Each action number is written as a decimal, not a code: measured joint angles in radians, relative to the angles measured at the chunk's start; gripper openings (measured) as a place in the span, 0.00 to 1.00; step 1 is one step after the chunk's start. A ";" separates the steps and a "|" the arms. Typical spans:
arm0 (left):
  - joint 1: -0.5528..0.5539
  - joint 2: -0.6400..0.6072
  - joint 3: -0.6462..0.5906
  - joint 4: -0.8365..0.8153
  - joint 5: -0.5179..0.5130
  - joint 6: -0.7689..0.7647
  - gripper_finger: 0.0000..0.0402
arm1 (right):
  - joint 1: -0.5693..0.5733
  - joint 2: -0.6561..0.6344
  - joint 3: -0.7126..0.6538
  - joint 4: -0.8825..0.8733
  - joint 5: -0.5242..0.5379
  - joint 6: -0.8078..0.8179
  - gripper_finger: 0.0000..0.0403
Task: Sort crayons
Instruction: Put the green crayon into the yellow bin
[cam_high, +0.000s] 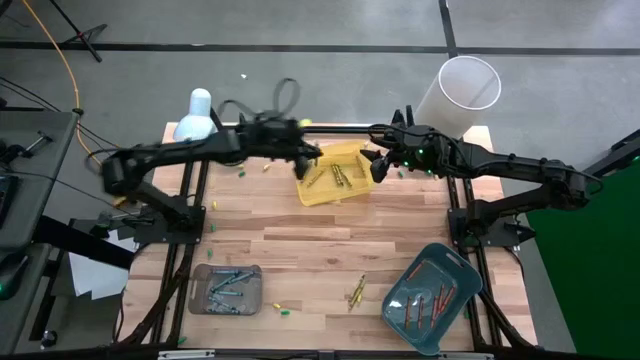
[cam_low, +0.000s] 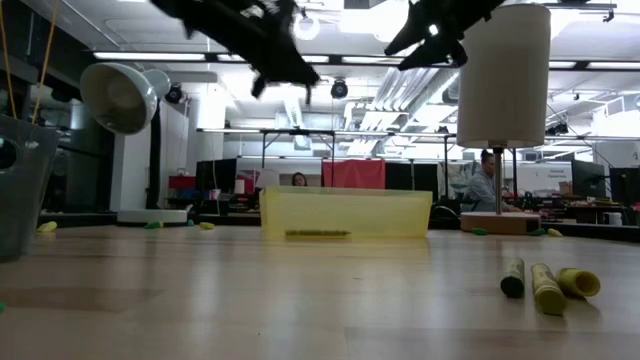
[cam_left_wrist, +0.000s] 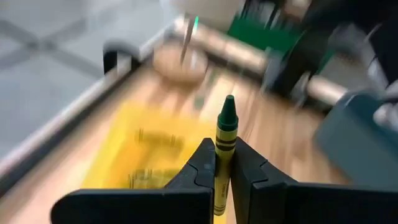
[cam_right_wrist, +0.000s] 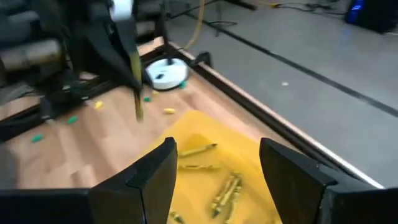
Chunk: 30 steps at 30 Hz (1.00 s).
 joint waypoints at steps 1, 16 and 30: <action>0.000 0.052 0.046 -0.056 0.000 0.000 0.00 | 0.000 0.000 0.000 -0.003 0.018 -0.001 0.55; 0.017 0.548 0.337 -0.324 0.002 -0.103 0.00 | 0.003 0.004 0.000 -0.062 0.151 0.171 0.55; 0.018 0.628 0.337 -0.375 -0.004 -0.112 0.00 | 0.003 0.004 -0.002 -0.094 0.148 0.216 0.55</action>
